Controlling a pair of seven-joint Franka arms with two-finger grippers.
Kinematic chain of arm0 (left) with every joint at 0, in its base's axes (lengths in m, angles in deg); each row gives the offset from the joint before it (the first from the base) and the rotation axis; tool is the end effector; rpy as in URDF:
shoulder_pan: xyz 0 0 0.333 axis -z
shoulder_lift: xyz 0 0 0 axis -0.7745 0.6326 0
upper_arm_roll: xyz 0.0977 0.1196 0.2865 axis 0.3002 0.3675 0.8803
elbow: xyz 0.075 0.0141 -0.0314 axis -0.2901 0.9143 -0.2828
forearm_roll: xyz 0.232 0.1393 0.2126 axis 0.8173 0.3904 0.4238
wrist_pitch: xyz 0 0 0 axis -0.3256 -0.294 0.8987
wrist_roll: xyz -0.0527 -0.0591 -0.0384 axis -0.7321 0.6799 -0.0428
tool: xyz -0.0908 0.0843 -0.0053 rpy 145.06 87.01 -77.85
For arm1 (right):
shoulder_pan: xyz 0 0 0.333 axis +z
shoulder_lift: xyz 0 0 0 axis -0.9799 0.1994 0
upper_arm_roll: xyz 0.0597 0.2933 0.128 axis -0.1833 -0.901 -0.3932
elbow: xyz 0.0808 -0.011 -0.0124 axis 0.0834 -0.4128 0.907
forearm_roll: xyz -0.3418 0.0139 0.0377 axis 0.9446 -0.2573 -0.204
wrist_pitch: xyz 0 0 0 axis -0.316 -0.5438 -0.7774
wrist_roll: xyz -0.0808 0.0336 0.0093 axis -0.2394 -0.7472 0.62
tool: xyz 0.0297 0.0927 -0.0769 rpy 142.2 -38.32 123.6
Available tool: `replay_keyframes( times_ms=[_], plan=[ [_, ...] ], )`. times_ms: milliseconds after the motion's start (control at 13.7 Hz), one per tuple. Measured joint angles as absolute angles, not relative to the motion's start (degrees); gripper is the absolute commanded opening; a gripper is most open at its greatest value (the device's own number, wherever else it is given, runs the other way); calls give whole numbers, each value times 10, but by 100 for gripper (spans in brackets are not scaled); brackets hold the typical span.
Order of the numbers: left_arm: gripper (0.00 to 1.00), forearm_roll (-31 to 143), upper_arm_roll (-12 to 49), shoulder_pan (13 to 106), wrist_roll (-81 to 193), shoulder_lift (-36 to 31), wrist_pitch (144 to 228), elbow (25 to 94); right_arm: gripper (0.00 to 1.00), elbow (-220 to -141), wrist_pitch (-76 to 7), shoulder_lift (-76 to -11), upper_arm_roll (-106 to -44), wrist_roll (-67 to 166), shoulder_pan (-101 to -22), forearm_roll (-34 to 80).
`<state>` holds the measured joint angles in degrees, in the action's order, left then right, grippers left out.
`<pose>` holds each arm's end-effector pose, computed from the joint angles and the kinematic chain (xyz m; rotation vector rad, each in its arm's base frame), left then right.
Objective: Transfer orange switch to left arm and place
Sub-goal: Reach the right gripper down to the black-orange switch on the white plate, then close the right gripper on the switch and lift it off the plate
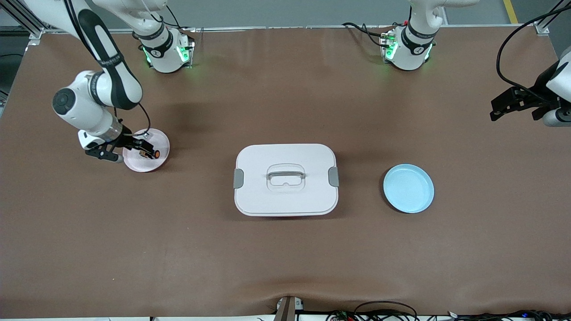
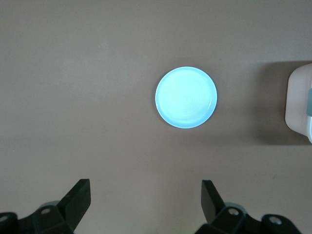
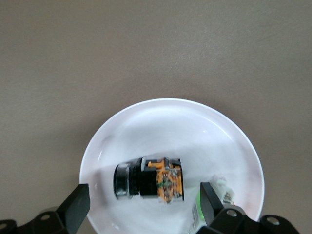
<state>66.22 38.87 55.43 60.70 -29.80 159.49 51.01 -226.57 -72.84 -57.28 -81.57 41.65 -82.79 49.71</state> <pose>0.4961 -0.0170 0.6198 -3.1151 0.0192 -0.0050 0.4412 -0.0292 0.2508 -3.0373 0.3976 0.0132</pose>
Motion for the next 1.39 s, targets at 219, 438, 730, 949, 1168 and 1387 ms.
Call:
replay_keyframes(
  times_ms=[219, 438, 730, 949, 1168, 1387],
  plan=[
    [100, 662, 389, 554, 607, -297, 1595, 510, 100, -2264, -740, -555, -817, 417, -827, 497],
    [100, 662, 388, 555, 607, -295, 1595, 511, 100, -2263, -741, -554, -817, 417, -827, 497],
    [100, 662, 387, 557, 607, -286, 1608, 511, 100, -2263, -741, -543, -818, 417, -824, 497],
    [100, 662, 387, 557, 607, -284, 1613, 511, 100, -2263, -743, -534, -818, 417, -822, 497],
    [100, 662, 386, 557, 607, -284, 1614, 511, 100, -2263, -755, -525, -818, 417, -822, 497],
    [100, 662, 386, 558, 607, -284, 1614, 511, 0, -2263, -761, -516, -818, 418, -822, 497]
  ],
)
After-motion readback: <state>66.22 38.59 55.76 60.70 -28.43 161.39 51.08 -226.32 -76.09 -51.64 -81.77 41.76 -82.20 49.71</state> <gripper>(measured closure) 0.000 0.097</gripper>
